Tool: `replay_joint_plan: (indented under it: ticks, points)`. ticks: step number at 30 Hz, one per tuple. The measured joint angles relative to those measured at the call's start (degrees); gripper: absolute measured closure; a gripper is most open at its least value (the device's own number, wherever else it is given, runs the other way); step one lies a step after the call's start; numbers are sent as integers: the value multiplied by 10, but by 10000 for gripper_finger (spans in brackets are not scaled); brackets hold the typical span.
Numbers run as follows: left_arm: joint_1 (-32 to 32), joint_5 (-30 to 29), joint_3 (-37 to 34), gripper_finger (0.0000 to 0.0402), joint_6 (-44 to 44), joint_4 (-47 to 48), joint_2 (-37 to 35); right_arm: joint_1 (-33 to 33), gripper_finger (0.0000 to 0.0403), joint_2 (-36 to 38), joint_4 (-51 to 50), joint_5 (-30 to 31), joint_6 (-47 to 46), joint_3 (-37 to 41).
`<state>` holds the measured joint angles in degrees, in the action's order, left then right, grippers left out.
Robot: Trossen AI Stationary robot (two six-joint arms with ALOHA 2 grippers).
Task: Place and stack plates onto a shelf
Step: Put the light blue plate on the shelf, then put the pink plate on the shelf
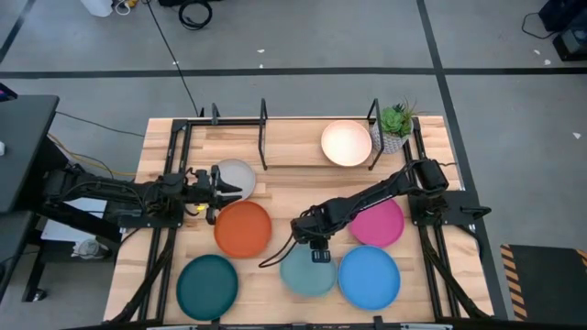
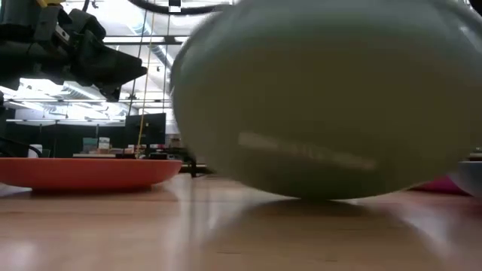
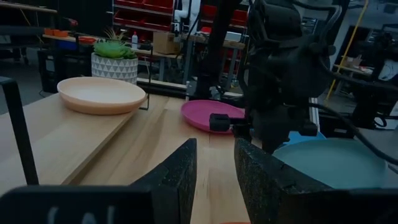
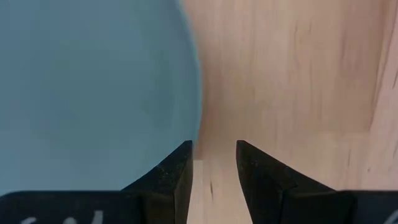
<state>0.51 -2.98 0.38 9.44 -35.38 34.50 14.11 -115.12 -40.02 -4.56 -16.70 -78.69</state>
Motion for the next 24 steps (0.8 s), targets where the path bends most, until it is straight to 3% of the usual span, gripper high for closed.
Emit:
replay_joint_plan:
  ticks: [6, 10, 16, 24]
  points:
    - [0, 0, 0, 287, 1, -1, 0, -4, 273, 0, -49, 6, -7, -18]
    - [0, 0, 0, 287, 4, 0, 0, -4, 273, 0, -93, 45, -8, -36]
    - [0, 0, 0, 287, 4, 0, 0, -8, 273, 0, -234, 77, -72, -37]
    - [0, 0, 0, 287, 4, 0, 0, -10, 273, 0, -320, 45, -113, -37]
